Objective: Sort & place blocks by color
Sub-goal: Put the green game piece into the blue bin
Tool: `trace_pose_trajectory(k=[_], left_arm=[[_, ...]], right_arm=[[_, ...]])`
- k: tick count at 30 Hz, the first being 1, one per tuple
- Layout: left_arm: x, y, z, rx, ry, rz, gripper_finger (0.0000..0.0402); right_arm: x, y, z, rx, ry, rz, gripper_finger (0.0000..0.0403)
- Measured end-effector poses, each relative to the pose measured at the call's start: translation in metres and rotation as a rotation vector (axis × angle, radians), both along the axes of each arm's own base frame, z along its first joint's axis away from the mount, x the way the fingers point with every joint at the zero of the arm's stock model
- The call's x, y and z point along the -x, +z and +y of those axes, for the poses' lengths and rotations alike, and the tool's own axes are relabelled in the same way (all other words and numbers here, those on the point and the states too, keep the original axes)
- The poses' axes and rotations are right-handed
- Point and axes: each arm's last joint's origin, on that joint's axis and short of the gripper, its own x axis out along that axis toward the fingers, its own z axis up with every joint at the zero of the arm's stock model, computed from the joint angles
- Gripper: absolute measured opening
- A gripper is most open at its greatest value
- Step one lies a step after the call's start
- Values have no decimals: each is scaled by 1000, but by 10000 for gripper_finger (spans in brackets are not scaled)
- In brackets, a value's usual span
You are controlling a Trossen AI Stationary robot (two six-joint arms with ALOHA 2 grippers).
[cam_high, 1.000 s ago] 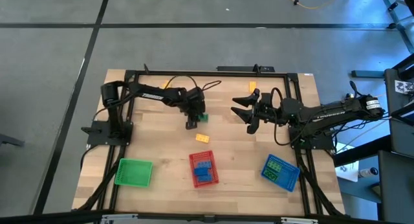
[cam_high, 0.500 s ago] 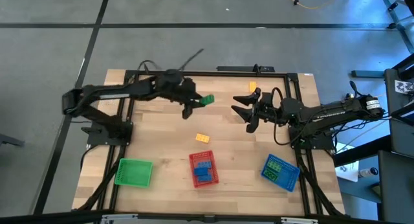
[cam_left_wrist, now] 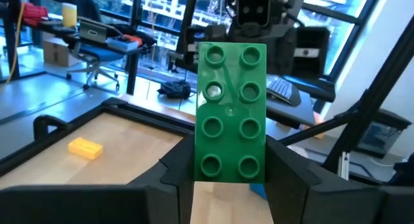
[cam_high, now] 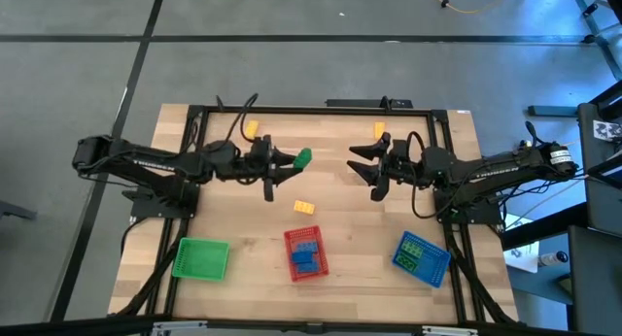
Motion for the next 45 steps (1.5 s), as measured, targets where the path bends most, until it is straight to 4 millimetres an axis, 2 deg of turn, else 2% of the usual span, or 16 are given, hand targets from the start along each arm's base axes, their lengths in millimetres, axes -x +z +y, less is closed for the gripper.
trace_pose_trajectory(k=[5,10,14,21,27,35,45], left_arm=[[-1,5,-1,0,-5,-16,128],[-1,9,0,-6,-37,-27,128],[-3,10,-1,-3,-75,-28,128],[-3,9,-3,23,-114,-25,128],[-3,9,-9,43,-136,-25,128],[-4,9,-12,45,-126,-22,128],[-4,8,-10,18,-93,-16,128]], right_arm=[[-1,-1,1,-36,56,-8,217],[-11,-8,4,-147,129,9,217],[-29,1,5,-165,133,12,217],[-62,18,-1,-151,253,104,217],[-79,19,-8,-108,236,155,217],[-92,11,-7,-112,263,149,217],[-95,10,-6,-153,301,123,217]])
